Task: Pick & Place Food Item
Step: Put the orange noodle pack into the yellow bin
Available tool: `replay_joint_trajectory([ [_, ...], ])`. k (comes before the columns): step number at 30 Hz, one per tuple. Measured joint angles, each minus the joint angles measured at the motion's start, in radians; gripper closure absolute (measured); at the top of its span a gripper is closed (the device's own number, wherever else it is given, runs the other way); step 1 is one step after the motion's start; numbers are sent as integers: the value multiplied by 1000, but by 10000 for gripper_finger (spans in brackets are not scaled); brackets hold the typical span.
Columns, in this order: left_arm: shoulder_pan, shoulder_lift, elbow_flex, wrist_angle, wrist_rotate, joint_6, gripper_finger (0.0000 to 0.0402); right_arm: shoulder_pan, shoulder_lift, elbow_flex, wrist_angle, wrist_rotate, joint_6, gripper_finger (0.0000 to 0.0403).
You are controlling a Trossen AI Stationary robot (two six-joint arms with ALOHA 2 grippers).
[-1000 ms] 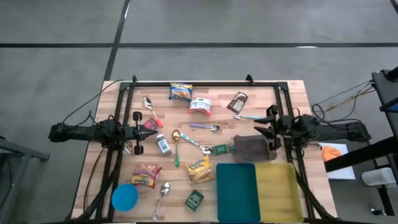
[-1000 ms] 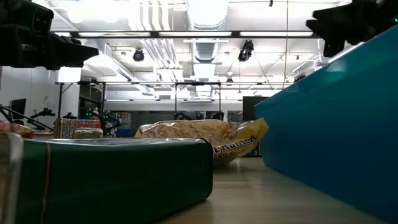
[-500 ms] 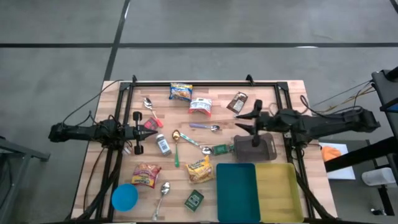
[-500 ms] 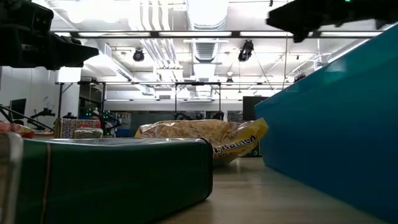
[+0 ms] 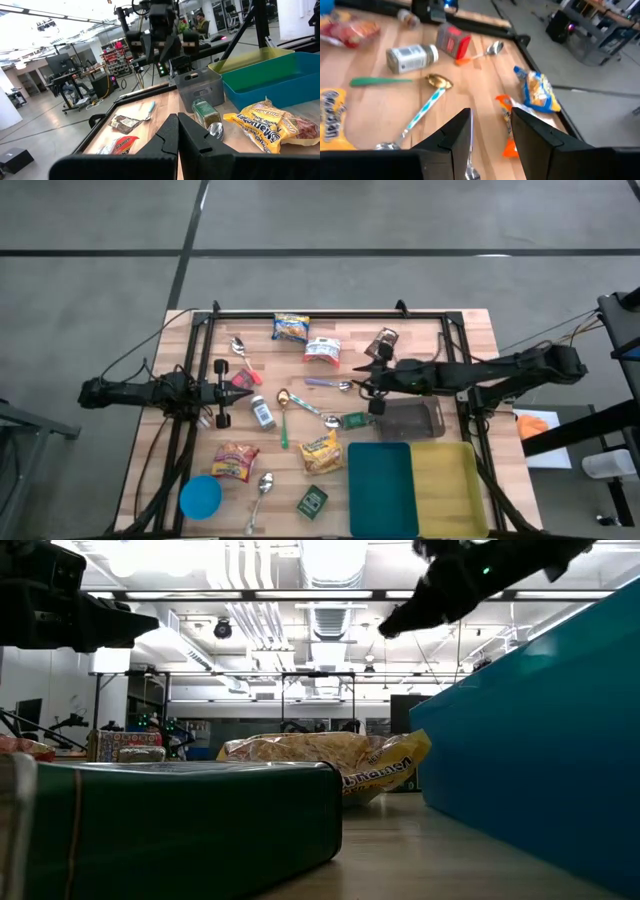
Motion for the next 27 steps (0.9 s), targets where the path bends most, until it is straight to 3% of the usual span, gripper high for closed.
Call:
replay_joint_trajectory([
  [6,0,0,0,0,0,0,402,-3,127,44,-1,141,-8,266],
  [16,0,0,0,0,0,-1,402,-115,319,145,-2,66,25,261],
  [27,0,0,0,0,0,-3,402,-193,435,283,-184,-14,75,138],
])
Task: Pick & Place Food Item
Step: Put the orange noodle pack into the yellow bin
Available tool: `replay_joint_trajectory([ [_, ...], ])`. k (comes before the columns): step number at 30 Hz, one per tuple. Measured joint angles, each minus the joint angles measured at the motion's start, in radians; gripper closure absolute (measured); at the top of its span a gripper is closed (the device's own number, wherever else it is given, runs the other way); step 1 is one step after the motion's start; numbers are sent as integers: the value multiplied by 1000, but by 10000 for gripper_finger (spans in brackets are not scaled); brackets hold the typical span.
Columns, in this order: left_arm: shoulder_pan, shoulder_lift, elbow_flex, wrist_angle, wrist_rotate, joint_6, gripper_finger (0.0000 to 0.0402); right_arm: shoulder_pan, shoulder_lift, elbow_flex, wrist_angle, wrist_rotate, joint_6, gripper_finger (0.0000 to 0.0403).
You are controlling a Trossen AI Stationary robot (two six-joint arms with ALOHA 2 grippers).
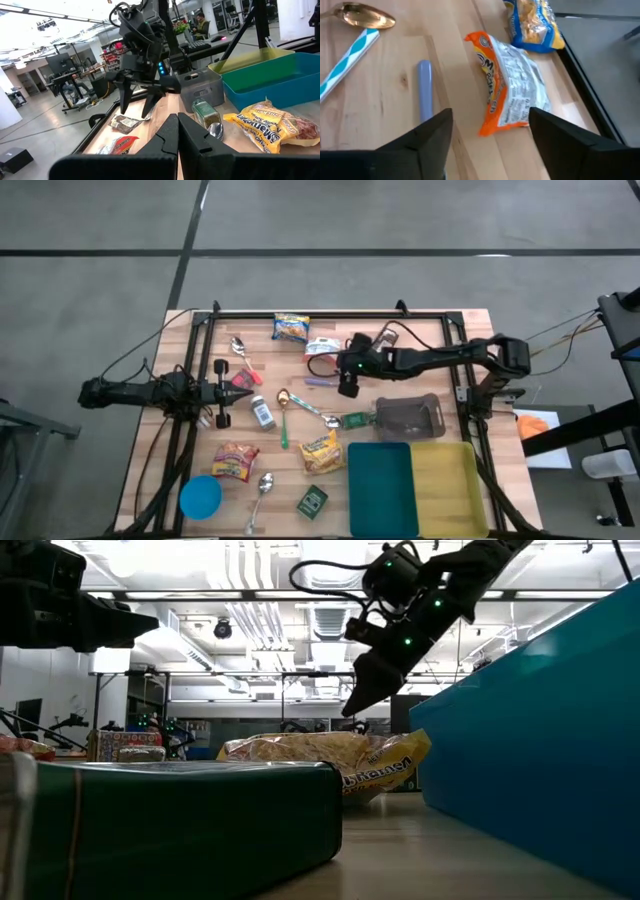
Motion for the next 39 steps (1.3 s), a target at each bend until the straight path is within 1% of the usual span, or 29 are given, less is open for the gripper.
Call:
replay_joint_trajectory([
  [3,0,0,0,0,0,0,402,-1,23,23,1,-1,14,116],
  [6,0,0,0,0,0,0,402,-11,53,59,3,10,47,105],
  [11,0,0,0,0,0,1,402,-28,128,140,-10,68,80,104],
  [15,0,0,0,0,0,3,402,-38,195,211,-95,75,142,104],
  [20,0,0,0,0,0,3,402,-39,258,280,-188,158,163,104],
  [23,0,0,0,0,0,3,402,-39,281,317,-234,168,165,104],
  [29,0,0,0,0,0,3,402,-48,317,356,-290,166,184,104],
  [39,0,0,0,0,0,3,402,-60,337,348,-288,159,188,104],
])
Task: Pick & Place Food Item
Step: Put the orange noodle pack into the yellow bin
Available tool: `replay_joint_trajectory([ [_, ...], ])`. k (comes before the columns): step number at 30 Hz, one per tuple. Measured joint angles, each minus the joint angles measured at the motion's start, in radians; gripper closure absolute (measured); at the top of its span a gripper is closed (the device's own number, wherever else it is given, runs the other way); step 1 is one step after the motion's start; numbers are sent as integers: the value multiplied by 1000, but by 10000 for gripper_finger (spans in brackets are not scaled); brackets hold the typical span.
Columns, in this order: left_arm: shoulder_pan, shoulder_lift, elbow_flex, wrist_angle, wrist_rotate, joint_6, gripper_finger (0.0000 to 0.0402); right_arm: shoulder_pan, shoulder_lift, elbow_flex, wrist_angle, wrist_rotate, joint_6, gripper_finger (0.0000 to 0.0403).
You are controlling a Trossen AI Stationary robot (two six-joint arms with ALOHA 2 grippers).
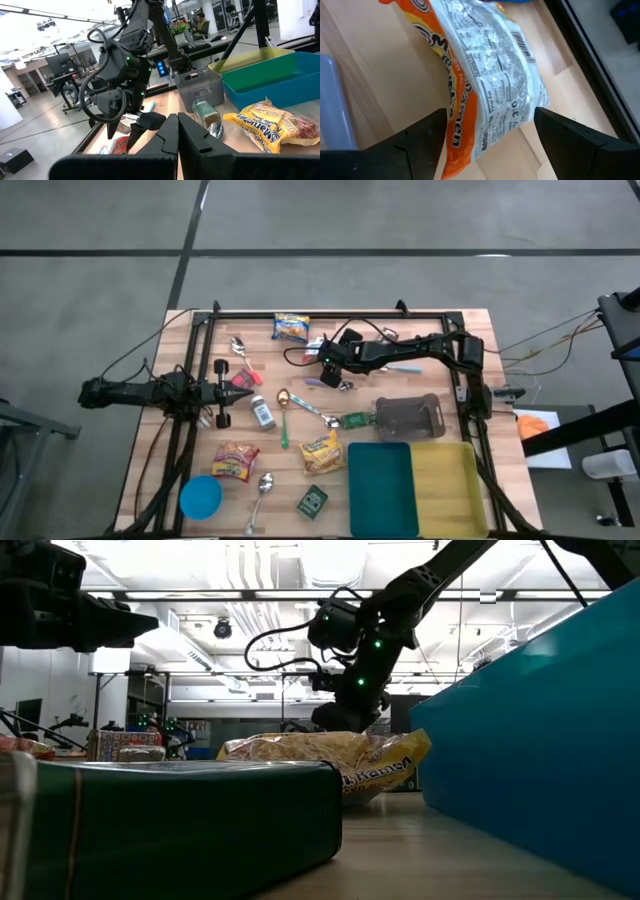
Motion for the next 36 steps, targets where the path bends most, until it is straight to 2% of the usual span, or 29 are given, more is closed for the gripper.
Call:
replay_joint_trajectory([
  [7,0,0,0,0,0,0,402,-29,0,-10,9,-73,-4,104],
  [18,0,0,0,0,0,0,402,-43,0,-17,24,-108,-10,113],
  [24,0,0,0,0,0,-1,402,-45,0,-18,29,-152,-12,181],
  [36,0,0,0,0,0,-1,402,-46,-1,-18,31,-158,5,316],
])
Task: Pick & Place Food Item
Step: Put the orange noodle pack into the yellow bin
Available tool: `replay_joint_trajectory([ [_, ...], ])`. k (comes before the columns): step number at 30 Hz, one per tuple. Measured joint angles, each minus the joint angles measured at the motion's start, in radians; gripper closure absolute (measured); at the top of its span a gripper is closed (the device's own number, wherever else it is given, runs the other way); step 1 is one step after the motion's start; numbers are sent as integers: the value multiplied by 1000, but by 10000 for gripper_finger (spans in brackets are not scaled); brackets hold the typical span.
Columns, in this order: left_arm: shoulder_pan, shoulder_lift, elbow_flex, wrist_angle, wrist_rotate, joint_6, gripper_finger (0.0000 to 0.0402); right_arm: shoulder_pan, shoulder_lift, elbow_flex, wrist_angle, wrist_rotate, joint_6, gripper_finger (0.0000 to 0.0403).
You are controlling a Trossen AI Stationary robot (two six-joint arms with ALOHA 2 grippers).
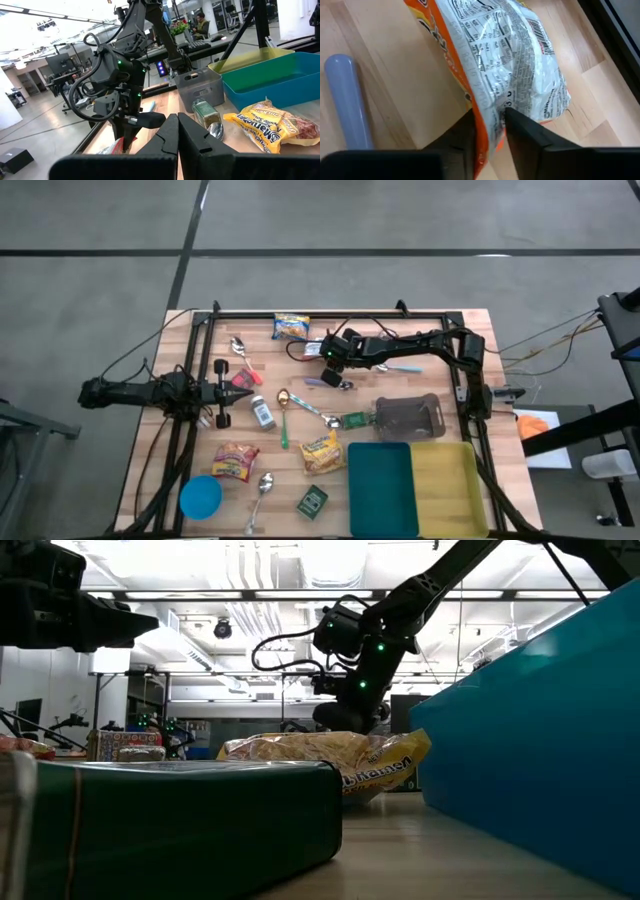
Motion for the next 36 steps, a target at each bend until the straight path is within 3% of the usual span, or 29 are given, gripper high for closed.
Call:
replay_joint_trajectory([
  [6,0,0,0,0,0,0,402,0,0,0,1,5,2,385],
  [14,0,0,0,0,0,0,402,0,0,0,1,18,14,391],
  [36,0,0,0,0,0,0,402,170,-56,-7,-2,530,-6,391],
])
